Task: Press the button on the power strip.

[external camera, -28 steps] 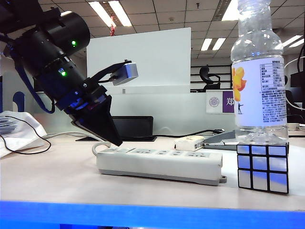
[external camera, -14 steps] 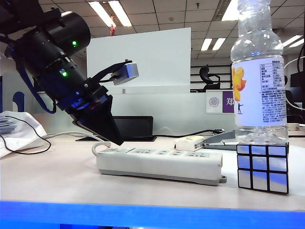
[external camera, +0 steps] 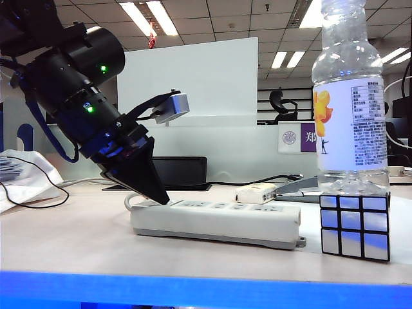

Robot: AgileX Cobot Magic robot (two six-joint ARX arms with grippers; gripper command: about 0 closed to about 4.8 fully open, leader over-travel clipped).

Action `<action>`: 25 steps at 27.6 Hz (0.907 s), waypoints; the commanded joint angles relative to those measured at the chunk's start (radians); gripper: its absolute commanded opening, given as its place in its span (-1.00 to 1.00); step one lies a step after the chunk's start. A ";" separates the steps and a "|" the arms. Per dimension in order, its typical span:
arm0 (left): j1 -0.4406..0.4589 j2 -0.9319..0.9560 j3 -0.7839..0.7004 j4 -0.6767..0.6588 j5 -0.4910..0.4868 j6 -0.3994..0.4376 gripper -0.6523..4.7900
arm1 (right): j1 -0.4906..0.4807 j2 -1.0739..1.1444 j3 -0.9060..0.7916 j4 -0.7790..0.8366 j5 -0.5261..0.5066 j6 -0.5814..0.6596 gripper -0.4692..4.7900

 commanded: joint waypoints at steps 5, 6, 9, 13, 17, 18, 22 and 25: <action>-0.001 0.010 -0.002 -0.015 0.000 0.003 -0.78 | 0.001 -0.001 0.004 0.017 -0.002 -0.003 -0.82; -0.001 0.011 -0.002 -0.019 0.000 0.002 -0.78 | 0.001 -0.001 0.004 0.017 -0.002 -0.003 -0.82; -0.001 0.023 -0.002 -0.035 0.000 0.003 -0.78 | 0.002 -0.001 0.004 0.018 -0.002 -0.003 -0.82; -0.001 0.060 -0.002 -0.060 0.000 0.003 -0.78 | 0.002 -0.001 0.004 0.018 -0.002 -0.003 -0.82; -0.001 0.093 -0.002 -0.066 0.008 0.006 -0.78 | 0.002 -0.001 0.004 0.017 -0.002 -0.003 -0.82; -0.001 0.095 -0.002 -0.066 0.010 0.006 -0.78 | 0.002 -0.001 0.004 0.017 -0.002 -0.003 -0.82; -0.001 0.093 -0.001 -0.062 0.026 0.006 -0.78 | 0.002 -0.001 0.004 0.017 -0.003 -0.003 -0.82; -0.001 0.095 -0.002 -0.066 -0.005 0.007 -0.78 | 0.002 -0.001 0.004 0.017 -0.002 -0.003 -0.82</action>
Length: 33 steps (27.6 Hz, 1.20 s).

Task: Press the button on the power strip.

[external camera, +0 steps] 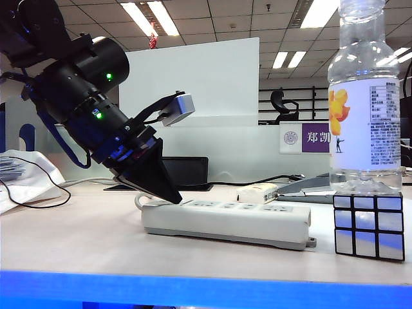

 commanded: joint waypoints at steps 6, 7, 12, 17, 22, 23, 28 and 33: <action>-0.005 0.038 -0.021 -0.113 -0.124 0.006 -0.78 | 0.002 -0.001 0.004 0.016 -0.002 -0.003 -0.82; -0.005 0.038 -0.021 -0.115 -0.129 0.006 -0.78 | 0.002 -0.001 0.004 0.016 -0.002 -0.003 -0.82; -0.005 0.038 -0.021 -0.119 -0.143 0.005 -0.78 | 0.002 -0.001 0.004 0.016 -0.002 -0.003 -0.82; -0.005 0.042 -0.021 -0.134 -0.162 0.005 -0.78 | 0.002 -0.001 0.004 0.016 -0.014 -0.002 -0.82; -0.005 0.042 -0.021 -0.143 -0.163 0.004 -0.78 | 0.001 -0.001 0.004 0.016 -0.025 -0.002 -0.82; -0.005 0.039 -0.021 -0.143 -0.150 0.004 -0.78 | 0.001 -0.001 0.004 0.016 -0.025 -0.003 -0.82; -0.005 -0.012 -0.021 -0.048 -0.074 -0.042 -0.78 | 0.001 -0.001 0.004 0.016 -0.025 -0.003 -0.82; -0.005 -0.100 -0.020 0.050 -0.090 -0.085 -0.78 | 0.002 -0.001 0.004 0.015 -0.025 -0.003 -0.82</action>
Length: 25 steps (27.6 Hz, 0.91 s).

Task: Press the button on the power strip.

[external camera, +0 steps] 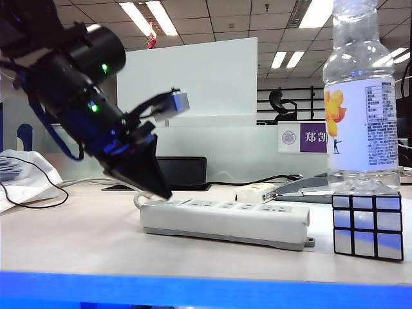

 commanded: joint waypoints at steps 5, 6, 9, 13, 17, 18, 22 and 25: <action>0.001 -0.037 0.004 0.030 -0.011 -0.010 -0.78 | 0.002 -0.001 0.004 0.016 -0.006 -0.003 -0.82; 0.001 -0.037 0.004 0.028 -0.011 -0.011 -0.78 | 0.001 -0.001 0.004 0.016 -0.006 -0.003 -0.82; 0.001 -0.037 0.004 0.026 -0.011 -0.010 -0.78 | 0.001 -0.001 0.004 0.016 -0.006 -0.003 -0.82; 0.000 -0.033 0.003 0.027 -0.006 -0.010 -0.78 | 0.002 -0.001 0.004 0.016 -0.006 -0.003 -0.82; 0.000 -0.029 0.003 -0.011 -0.004 0.008 -0.78 | 0.002 -0.001 0.004 0.016 -0.006 -0.003 -0.82; 0.000 -0.028 0.003 -0.024 -0.005 0.013 -0.78 | 0.002 -0.001 0.004 0.016 -0.006 -0.003 -0.82; 0.000 -0.027 0.003 -0.039 -0.006 0.032 -0.78 | 0.002 -0.001 0.004 0.016 -0.006 -0.003 -0.82; 0.000 -0.027 0.003 -0.024 0.029 0.026 -0.78 | 0.002 -0.001 0.004 0.016 -0.006 -0.003 -0.82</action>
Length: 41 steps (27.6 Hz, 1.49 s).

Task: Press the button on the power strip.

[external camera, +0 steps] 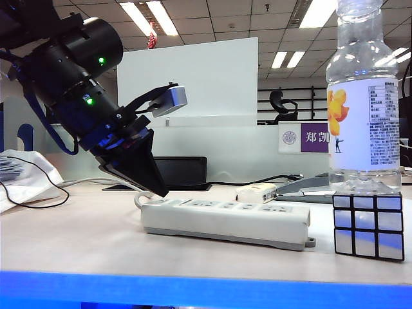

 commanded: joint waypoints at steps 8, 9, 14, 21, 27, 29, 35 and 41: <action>-0.001 0.005 0.001 0.054 0.041 -0.011 -0.78 | 0.002 -0.001 0.004 0.016 -0.006 -0.003 -0.82; -0.001 0.006 0.001 0.058 0.041 -0.011 -0.78 | 0.002 -0.001 0.004 0.016 -0.006 -0.003 -0.82; -0.001 0.006 0.001 0.057 0.040 -0.010 -0.78 | 0.002 -0.001 0.004 0.016 -0.005 -0.003 -0.82; -0.001 0.089 0.001 0.034 0.064 -0.011 -0.78 | 0.002 -0.001 0.004 0.016 -0.006 -0.003 -0.82; -0.001 0.093 0.001 0.026 0.007 0.006 -0.78 | 0.002 -0.001 0.004 0.017 -0.005 -0.003 -0.82; -0.001 0.098 0.001 0.014 -0.055 0.027 -0.78 | 0.002 -0.001 0.004 0.016 -0.005 -0.003 -0.82; -0.001 0.128 0.000 -0.005 -0.113 0.019 -0.78 | 0.002 -0.001 0.004 0.016 -0.006 -0.003 -0.82; -0.005 0.007 0.001 0.100 0.000 -0.056 -0.78 | 0.002 -0.001 0.004 0.016 -0.006 -0.003 -0.82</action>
